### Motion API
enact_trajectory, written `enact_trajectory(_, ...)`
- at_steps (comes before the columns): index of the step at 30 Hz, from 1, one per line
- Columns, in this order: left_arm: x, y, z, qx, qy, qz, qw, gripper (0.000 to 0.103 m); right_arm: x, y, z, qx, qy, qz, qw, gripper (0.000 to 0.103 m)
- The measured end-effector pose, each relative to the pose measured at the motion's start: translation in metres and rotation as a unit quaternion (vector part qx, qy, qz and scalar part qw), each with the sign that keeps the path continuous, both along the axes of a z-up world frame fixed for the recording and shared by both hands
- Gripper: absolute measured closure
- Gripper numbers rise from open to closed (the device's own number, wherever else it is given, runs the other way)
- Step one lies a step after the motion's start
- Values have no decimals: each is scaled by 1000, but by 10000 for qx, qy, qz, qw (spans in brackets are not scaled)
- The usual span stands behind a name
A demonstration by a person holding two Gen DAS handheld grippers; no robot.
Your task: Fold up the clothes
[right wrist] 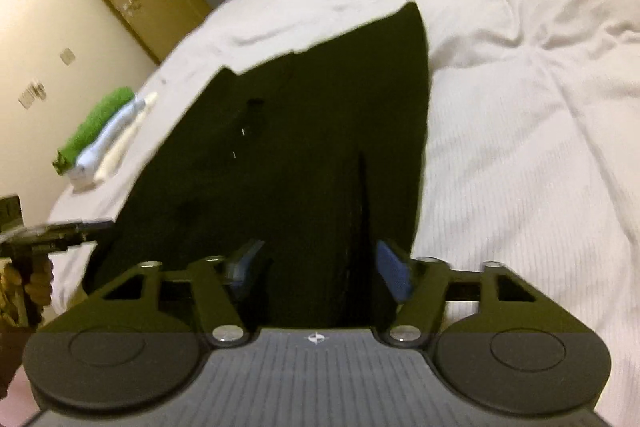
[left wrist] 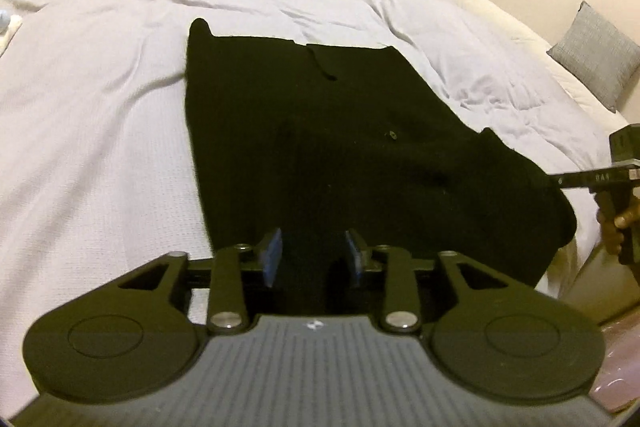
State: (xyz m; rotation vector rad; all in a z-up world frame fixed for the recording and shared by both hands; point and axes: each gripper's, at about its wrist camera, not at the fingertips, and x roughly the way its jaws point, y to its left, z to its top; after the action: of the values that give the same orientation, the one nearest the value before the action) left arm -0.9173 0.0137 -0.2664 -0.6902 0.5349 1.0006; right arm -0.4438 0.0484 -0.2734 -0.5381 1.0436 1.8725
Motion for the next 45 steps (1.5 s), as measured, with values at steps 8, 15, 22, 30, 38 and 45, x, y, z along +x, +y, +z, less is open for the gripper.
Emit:
enact_trajectory(8, 25, -8, -8, 486, 689, 45, 9964, 94, -19, -12, 19, 586, -539, -108, 9968, 90)
enact_trajectory(15, 0, 4, -10, 18, -293, 371, 9989, 73, -17, -10, 14, 539, -551, -253, 9967, 87)
enact_trajectory(22, -4, 17, -13, -81, -544, 434, 9975, 66, 0, -5, -4, 236, 41, -597, 9979, 73)
enact_trajectory(30, -17, 21, -14, -111, -350, 581, 9976, 58, 0, 0, -10, 192, 138, -558, 9982, 70)
enact_trajectory(38, -3, 5, -9, 274, -222, 277, 9990, 96, -15, -6, 10, 766, -330, -511, 9952, 92)
enact_trajectory(45, -10, -11, 14, 1099, -224, 581, 9920, 96, -23, 7, 22, 1268, -640, -611, 9880, 93)
